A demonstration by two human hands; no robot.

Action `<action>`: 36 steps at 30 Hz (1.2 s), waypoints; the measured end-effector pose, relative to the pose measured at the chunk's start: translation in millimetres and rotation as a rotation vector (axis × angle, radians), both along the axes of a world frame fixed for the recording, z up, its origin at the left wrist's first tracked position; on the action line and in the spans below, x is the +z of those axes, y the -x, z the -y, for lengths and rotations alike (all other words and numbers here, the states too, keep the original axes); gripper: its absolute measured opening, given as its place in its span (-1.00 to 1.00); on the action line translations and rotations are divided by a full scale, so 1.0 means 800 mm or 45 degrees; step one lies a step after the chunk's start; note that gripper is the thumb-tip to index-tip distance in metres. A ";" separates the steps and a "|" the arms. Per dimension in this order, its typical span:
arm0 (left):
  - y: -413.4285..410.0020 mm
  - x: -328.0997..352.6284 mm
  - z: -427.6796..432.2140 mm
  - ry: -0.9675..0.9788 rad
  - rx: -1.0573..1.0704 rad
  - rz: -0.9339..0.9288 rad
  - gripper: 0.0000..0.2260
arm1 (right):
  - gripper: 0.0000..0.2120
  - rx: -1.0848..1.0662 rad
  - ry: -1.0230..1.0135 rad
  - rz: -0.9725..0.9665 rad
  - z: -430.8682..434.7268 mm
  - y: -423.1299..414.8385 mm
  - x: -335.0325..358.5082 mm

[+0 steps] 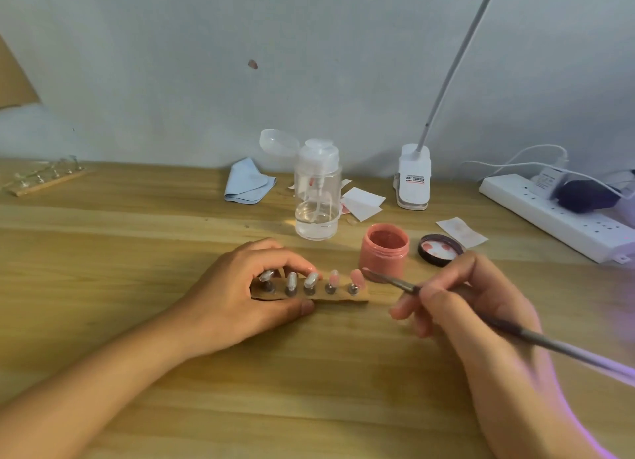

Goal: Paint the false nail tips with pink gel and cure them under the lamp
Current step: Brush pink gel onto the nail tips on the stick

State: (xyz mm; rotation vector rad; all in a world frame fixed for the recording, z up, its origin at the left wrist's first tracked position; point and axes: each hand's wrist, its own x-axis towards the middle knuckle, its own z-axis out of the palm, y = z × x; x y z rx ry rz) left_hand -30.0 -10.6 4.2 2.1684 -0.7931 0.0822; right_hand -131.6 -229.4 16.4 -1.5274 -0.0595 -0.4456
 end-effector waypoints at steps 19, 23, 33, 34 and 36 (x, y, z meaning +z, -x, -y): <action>-0.001 0.002 -0.002 0.020 -0.034 0.008 -0.72 | -0.79 0.034 -0.053 -0.099 0.000 -0.002 0.002; -0.001 0.002 -0.002 0.023 -0.037 0.014 -0.72 | -0.84 0.038 -0.040 -0.097 -0.002 -0.001 0.002; -0.001 0.002 -0.002 0.034 -0.038 0.005 -0.72 | -0.79 0.039 -0.028 -0.089 0.001 -0.003 -0.004; -0.001 0.001 -0.002 0.033 -0.035 0.003 -0.72 | -0.81 0.046 -0.030 -0.081 0.000 -0.003 -0.004; -0.002 0.001 -0.002 0.032 -0.034 0.007 -0.72 | -0.87 0.057 -0.036 -0.071 0.000 -0.003 -0.003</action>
